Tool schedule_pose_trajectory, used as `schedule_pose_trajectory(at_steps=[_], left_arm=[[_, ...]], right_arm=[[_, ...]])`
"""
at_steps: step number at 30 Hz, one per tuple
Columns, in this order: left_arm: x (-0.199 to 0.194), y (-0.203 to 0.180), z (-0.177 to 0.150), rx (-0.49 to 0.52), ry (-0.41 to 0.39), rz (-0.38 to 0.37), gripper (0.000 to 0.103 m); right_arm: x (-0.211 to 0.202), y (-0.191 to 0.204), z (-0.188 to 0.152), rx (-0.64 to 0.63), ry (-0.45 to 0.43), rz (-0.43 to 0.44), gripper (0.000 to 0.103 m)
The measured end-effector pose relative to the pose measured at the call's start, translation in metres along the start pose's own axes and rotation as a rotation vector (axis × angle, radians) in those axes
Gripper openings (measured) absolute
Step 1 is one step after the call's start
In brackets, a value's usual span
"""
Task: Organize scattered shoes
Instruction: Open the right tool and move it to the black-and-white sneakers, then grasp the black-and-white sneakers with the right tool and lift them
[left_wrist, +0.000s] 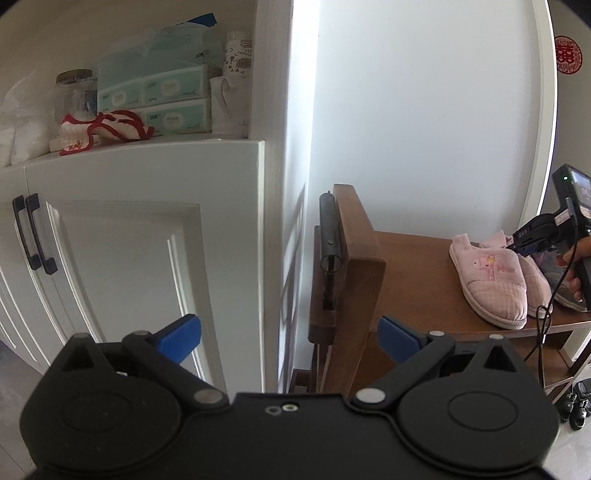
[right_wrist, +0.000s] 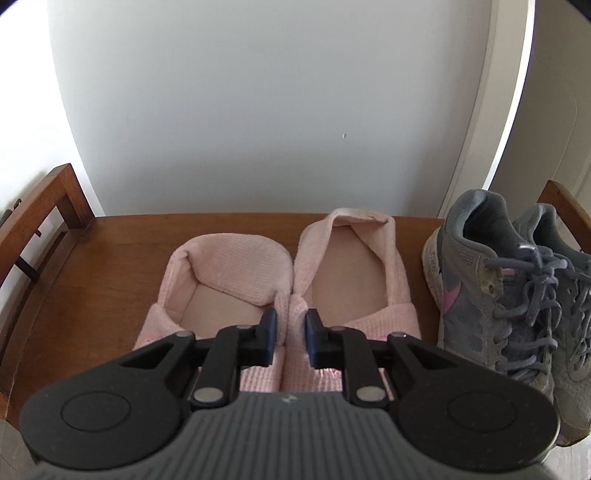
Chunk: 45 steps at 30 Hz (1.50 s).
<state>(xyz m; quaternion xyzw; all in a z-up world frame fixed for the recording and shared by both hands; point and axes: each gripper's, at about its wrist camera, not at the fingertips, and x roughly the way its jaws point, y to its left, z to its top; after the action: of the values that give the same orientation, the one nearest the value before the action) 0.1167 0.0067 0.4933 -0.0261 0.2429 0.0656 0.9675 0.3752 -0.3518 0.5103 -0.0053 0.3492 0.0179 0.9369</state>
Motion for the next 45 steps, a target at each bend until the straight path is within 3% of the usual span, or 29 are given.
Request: schedule_pose_trajectory(at_steps=[2,4,6,8,10,13,14,17,22,24,30,35,40,45], left_arm=[[-0.003,0.013,-0.002,-0.004,0.000,0.022,0.102],[-0.004,0.025,-0.005,-0.009,0.000,0.041,0.102],[-0.004,0.044,-0.011,-0.008,0.007,0.067,0.102],[-0.002,0.068,-0.020,-0.005,0.015,0.090,0.102],[0.000,0.095,-0.030,-0.001,0.027,0.112,0.102],[0.006,0.145,-0.053,0.011,0.062,0.147,0.102],[0.008,0.162,-0.062,0.015,0.078,0.158,0.102],[0.011,0.219,-0.092,0.020,0.127,0.184,0.102],[0.011,0.299,-0.153,0.054,0.209,0.214,0.102],[0.012,0.328,-0.181,0.057,0.255,0.225,0.102],[0.025,0.385,-0.253,0.033,0.367,0.226,0.102],[0.041,0.411,-0.290,0.015,0.405,0.199,0.102],[0.056,0.434,-0.317,0.014,0.422,0.174,0.102],[0.069,0.453,-0.338,0.003,0.439,0.168,0.102]], right_arm=[[-0.025,0.005,-0.010,0.009,-0.091,0.011,0.058],[-0.056,0.012,-0.025,0.034,-0.176,0.068,0.064],[-0.084,0.025,-0.049,0.073,-0.242,0.126,0.076],[-0.107,0.051,-0.084,0.086,-0.282,0.169,0.096],[-0.120,0.078,-0.119,0.085,-0.294,0.201,0.102],[-0.126,0.134,-0.190,0.087,-0.204,0.251,0.103],[-0.119,0.163,-0.223,0.074,-0.105,0.264,0.103],[-0.099,0.234,-0.300,0.085,0.064,0.290,0.103],[-0.065,0.354,-0.403,0.067,0.244,0.286,0.103],[-0.037,0.411,-0.450,0.079,0.358,0.290,0.103],[0.043,0.518,-0.560,0.180,0.615,0.251,0.102],[0.098,0.557,-0.617,0.259,0.679,0.166,0.099],[0.148,0.584,-0.647,0.243,0.704,0.103,0.086],[0.178,0.590,-0.666,0.256,0.733,0.043,0.086]])
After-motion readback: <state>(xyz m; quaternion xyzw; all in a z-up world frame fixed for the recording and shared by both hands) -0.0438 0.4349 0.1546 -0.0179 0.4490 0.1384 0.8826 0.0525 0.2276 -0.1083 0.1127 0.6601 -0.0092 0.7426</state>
